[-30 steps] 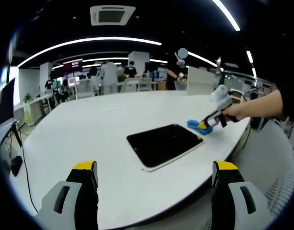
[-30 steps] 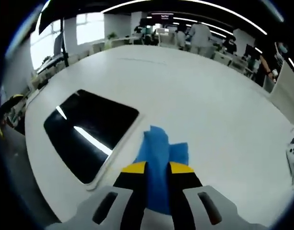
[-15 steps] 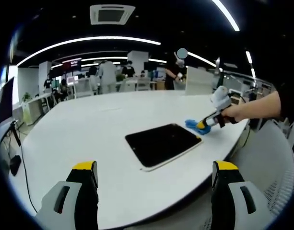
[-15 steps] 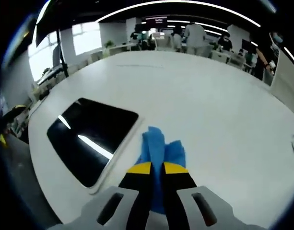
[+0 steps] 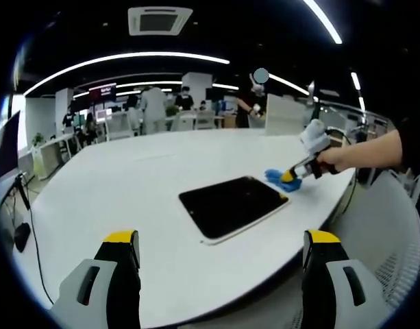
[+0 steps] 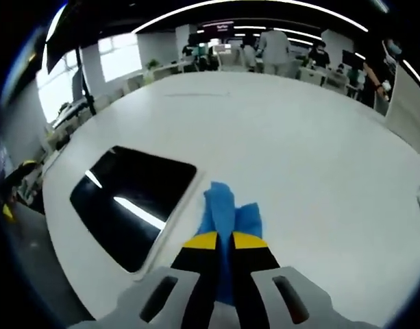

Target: Wipe the mirror surface with the cleaning cloth until all visible marks leave the cleaned area.

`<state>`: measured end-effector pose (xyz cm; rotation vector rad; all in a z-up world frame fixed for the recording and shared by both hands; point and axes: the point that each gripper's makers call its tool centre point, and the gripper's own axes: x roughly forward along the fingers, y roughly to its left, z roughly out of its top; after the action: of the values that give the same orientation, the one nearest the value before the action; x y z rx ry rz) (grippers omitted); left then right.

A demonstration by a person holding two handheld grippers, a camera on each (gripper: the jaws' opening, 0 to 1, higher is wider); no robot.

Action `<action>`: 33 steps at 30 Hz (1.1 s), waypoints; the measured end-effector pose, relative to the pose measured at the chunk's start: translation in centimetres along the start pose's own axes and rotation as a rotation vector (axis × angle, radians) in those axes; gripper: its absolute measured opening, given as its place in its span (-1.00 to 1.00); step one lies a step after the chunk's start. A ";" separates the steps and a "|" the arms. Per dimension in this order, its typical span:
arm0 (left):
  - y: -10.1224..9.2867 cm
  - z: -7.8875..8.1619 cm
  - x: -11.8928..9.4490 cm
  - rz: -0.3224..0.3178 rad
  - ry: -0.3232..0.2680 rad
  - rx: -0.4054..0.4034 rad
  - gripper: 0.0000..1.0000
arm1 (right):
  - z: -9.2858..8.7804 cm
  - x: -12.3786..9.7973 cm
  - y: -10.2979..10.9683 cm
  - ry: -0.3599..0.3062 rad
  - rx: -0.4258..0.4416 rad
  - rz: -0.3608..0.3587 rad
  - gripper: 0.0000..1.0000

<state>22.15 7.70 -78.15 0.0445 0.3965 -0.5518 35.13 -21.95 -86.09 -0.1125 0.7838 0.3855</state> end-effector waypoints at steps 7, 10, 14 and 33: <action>0.0 -0.1 0.0 0.000 0.008 -0.004 0.99 | 1.4 -0.6 0.6 -0.022 0.020 0.009 -0.99; 0.0 -0.1 0.0 0.001 0.006 -0.004 0.99 | 2.4 -0.8 1.4 -0.038 0.003 0.016 -0.99; 0.1 -0.1 0.0 0.004 0.002 -0.005 0.99 | 4.1 -0.5 2.9 -0.071 -0.015 0.037 -0.99; 0.1 0.0 -0.1 0.003 -0.002 -0.006 0.99 | 6.5 2.1 5.2 -0.085 -0.027 0.039 -0.99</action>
<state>22.13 7.78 -78.17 0.0388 0.3957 -0.5475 38.86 -14.94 -82.77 -0.1060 0.6982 0.4350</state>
